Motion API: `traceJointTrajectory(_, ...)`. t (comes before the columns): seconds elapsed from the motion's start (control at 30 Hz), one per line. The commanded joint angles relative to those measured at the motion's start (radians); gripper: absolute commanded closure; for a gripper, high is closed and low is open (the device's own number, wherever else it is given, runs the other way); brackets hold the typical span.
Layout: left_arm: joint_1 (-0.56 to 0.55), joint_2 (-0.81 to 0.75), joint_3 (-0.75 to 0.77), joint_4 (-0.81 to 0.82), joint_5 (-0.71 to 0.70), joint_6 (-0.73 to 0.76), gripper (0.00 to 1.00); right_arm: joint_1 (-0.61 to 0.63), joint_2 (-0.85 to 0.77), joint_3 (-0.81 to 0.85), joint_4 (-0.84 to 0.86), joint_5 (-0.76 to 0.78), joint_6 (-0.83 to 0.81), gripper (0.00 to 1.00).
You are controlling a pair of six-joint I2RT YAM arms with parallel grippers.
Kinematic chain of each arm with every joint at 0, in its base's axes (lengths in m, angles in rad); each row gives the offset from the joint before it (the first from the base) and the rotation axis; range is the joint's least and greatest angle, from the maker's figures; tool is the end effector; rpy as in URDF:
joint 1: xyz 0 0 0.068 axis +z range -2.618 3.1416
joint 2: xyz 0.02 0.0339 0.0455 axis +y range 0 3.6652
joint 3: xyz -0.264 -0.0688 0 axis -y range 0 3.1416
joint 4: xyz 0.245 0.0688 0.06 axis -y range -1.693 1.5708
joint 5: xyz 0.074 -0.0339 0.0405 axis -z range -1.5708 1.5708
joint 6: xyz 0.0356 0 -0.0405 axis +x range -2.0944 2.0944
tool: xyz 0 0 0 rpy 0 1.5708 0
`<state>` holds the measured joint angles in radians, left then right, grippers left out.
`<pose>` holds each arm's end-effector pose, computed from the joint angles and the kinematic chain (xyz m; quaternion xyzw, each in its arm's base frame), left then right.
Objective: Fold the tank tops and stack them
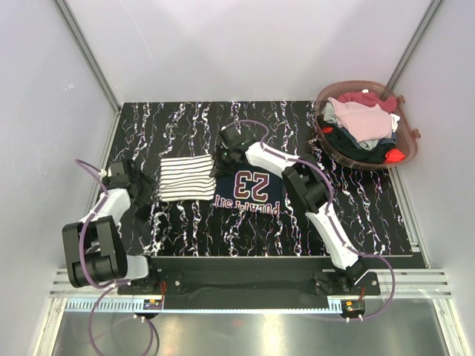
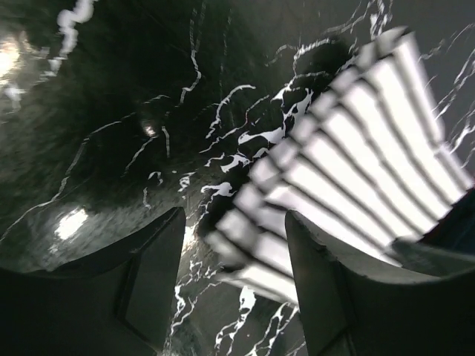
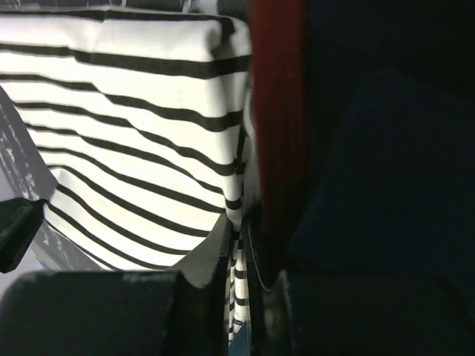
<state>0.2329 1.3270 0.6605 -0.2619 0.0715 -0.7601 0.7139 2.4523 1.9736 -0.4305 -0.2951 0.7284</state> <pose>0.2453 0.0556 0.1777 -0.4418 0.8391 -0.1150 0.2958 0.3977 0.3583 0.1365 -0.0410 0.9358 0.3165 0.1495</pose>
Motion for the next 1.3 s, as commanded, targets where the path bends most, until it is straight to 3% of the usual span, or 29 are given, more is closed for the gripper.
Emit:
traceJointTrajectory(0.0,-0.035,0.047,0.024,0.079,-0.019,0.039,0.39,-0.019,0.065,0.138,-0.166,-0.053,-0.159,0.88)
traceJointTrajectory(0.33,-0.053,0.158,0.076,0.128,-0.013,0.05,0.41,-0.018,0.073,0.215,-0.246,-0.061,-0.247,0.85)
traceJointTrajectory(0.63,-0.053,0.176,0.115,0.25,0.04,0.054,0.34,-0.013,0.083,0.22,-0.243,-0.07,-0.248,0.84)
traceJointTrajectory(1.03,-0.076,0.357,0.255,0.193,0.105,0.174,0.4,-0.005,0.122,0.278,-0.261,-0.084,-0.247,0.83)
traceJointTrajectory(1.27,-0.113,0.417,0.277,0.144,0.071,0.192,0.42,-0.004,0.12,0.277,-0.261,-0.076,-0.242,0.83)
